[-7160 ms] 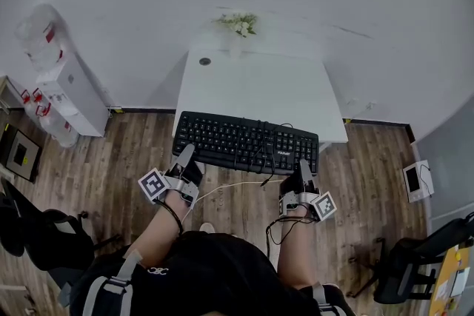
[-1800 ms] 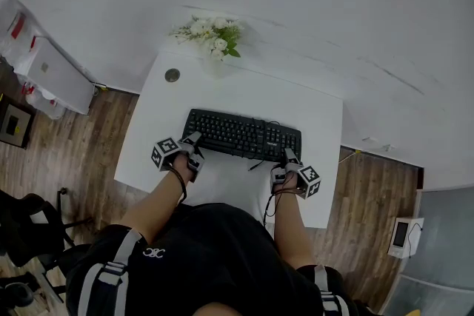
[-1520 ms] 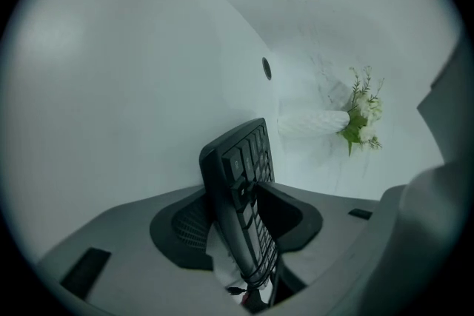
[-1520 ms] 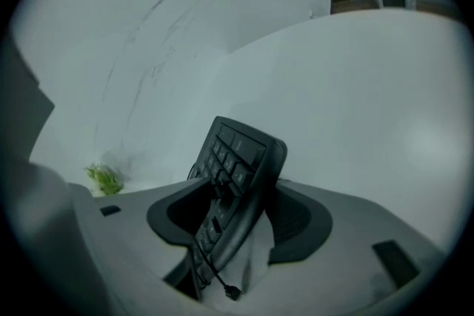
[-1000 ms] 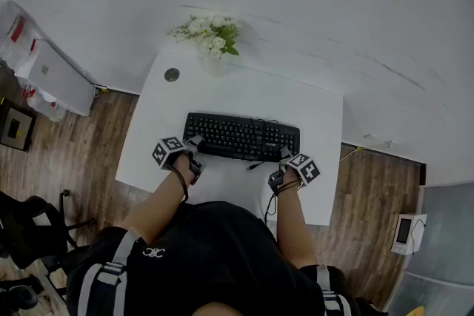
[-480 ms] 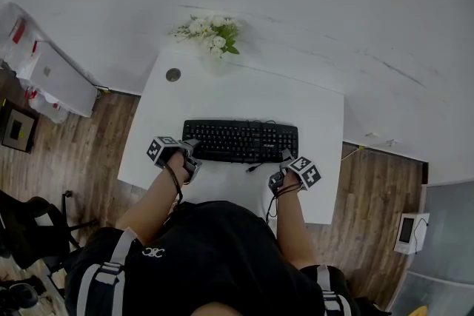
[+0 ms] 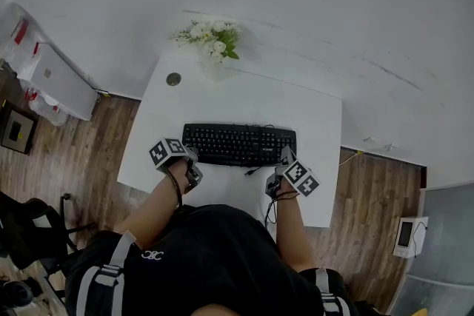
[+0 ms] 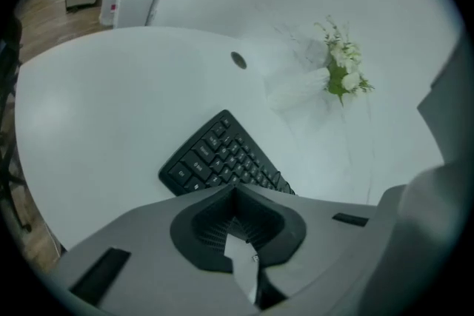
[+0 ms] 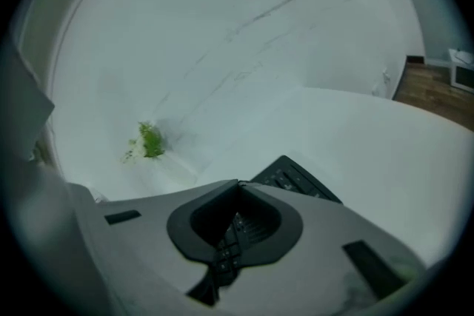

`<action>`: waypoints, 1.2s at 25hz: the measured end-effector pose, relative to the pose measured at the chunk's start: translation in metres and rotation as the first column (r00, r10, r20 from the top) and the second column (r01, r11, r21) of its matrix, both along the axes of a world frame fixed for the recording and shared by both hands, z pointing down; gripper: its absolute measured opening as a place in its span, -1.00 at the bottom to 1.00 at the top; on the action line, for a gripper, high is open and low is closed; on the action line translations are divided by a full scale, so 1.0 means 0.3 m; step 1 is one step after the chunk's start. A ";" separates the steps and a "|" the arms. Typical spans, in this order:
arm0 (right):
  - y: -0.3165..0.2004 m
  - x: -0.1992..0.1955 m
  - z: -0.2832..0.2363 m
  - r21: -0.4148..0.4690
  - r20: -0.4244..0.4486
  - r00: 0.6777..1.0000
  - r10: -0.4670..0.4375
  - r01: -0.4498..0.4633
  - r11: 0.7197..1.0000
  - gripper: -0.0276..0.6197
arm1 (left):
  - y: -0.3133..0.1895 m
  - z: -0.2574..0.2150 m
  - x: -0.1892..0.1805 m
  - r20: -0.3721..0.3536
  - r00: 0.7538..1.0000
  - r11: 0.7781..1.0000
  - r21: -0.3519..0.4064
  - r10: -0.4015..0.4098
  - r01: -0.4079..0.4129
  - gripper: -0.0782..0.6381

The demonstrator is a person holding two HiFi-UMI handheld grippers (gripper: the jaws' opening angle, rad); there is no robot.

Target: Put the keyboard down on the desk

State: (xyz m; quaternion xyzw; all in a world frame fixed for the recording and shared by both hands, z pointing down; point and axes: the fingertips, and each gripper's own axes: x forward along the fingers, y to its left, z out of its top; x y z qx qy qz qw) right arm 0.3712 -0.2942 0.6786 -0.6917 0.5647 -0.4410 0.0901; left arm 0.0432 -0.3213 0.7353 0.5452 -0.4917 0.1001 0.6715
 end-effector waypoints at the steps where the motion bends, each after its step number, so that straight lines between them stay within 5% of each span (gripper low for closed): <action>1: -0.016 -0.017 -0.039 0.034 -0.031 0.999 -0.033 0.034 0.999 -0.91 | -0.018 -0.026 0.005 0.014 1.000 0.999 0.044 0.016 -0.017 -0.78; 4: -0.048 -0.065 -0.140 0.102 -0.122 0.986 -0.110 0.122 0.987 -0.91 | -0.080 -0.129 0.027 0.072 0.994 0.974 0.209 0.077 -0.090 -0.78; 7: -0.068 -0.105 -0.225 0.147 -0.215 0.963 -0.160 0.194 0.970 -0.91 | -0.140 -0.261 0.052 0.199 0.970 0.893 0.397 0.142 -0.212 -0.78; 11: -0.091 -0.148 -0.349 0.203 -0.350 0.919 -0.181 0.263 0.943 -0.91 | -0.197 -0.444 0.097 0.377 0.913 0.719 0.589 0.158 -0.368 -0.78; 18: -0.113 -0.221 -0.621 0.331 -0.567 0.815 -0.123 0.362 0.871 -0.91 | -0.211 -0.798 0.154 0.499 0.866 0.394 0.795 0.006 -0.461 -0.78; 21: -0.113 -0.250 -0.754 0.381 -0.653 0.755 -0.060 0.395 0.836 -0.91 | -0.212 -0.909 0.165 0.530 0.846 0.293 0.819 -0.056 -0.493 -0.78; 25: -0.114 -0.264 -0.834 0.398 -0.687 0.726 -0.020 0.399 0.826 -0.92 | -0.202 -0.980 0.182 0.541 0.837 0.235 0.827 -0.083 -0.511 -0.78; 30: -0.116 -0.251 -0.778 0.372 -0.663 0.748 -0.031 0.364 0.854 -0.92 | -0.195 -0.928 0.199 0.549 0.835 0.275 0.810 -0.042 -0.518 -0.78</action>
